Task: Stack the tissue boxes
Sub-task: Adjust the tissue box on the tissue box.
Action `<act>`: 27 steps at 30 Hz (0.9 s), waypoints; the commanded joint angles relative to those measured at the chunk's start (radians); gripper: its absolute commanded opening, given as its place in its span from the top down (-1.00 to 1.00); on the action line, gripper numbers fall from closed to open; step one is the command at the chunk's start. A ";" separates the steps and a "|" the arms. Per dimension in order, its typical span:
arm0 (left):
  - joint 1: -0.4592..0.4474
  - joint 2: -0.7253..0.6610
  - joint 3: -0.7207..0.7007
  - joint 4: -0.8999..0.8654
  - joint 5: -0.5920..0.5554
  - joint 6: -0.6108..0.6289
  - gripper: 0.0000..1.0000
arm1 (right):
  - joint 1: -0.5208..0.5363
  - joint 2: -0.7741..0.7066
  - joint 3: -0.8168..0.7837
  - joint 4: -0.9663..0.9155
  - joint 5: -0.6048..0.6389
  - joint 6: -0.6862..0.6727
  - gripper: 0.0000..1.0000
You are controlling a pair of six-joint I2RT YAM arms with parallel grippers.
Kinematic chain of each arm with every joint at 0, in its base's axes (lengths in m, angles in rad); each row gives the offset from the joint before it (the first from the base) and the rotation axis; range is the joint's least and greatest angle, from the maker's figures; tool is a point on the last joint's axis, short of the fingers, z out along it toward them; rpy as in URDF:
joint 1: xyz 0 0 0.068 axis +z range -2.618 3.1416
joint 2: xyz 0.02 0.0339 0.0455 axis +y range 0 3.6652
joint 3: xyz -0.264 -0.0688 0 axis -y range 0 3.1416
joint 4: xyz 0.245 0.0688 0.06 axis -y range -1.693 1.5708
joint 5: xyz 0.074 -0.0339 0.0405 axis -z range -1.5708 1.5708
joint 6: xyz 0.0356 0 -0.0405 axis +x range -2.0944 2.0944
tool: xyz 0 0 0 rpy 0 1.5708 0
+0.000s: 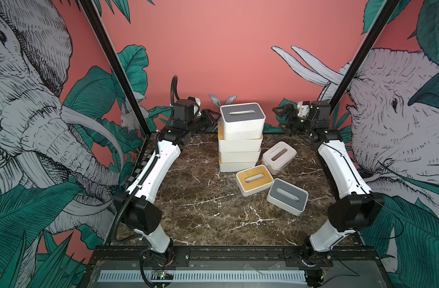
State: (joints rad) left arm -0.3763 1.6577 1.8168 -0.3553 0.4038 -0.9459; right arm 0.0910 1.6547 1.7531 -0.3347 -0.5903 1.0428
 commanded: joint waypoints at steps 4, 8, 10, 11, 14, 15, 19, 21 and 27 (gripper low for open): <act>-0.008 -0.001 0.038 -0.011 -0.012 0.002 0.20 | -0.003 -0.033 -0.015 0.053 -0.030 0.000 -0.99; -0.008 0.018 0.056 -0.013 -0.011 -0.001 0.19 | -0.004 -0.045 -0.032 0.052 -0.046 -0.007 -0.98; -0.009 0.024 0.062 -0.015 -0.010 -0.010 0.20 | -0.002 -0.045 -0.038 0.046 -0.054 -0.017 -0.99; -0.009 0.017 0.059 -0.016 -0.019 -0.005 0.20 | -0.002 -0.079 -0.042 0.035 -0.052 -0.033 -0.98; -0.007 -0.044 0.023 -0.036 -0.057 0.033 0.20 | -0.003 -0.108 -0.047 -0.022 -0.050 -0.085 -0.98; -0.006 -0.075 0.010 -0.053 -0.077 0.055 0.19 | -0.003 -0.113 -0.045 -0.037 -0.055 -0.099 -0.99; -0.007 -0.201 -0.095 -0.077 -0.096 0.083 0.20 | -0.003 -0.137 -0.045 -0.069 -0.065 -0.134 -0.98; -0.019 -0.251 -0.159 -0.066 -0.075 0.065 0.28 | -0.003 -0.149 -0.040 -0.096 -0.061 -0.157 -0.98; -0.138 -0.289 -0.263 0.010 -0.077 -0.004 0.54 | -0.003 -0.174 -0.069 -0.100 -0.065 -0.165 -0.98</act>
State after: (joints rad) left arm -0.4709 1.3655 1.5982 -0.3920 0.3252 -0.9127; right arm 0.0895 1.5021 1.7000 -0.4362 -0.6449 0.9073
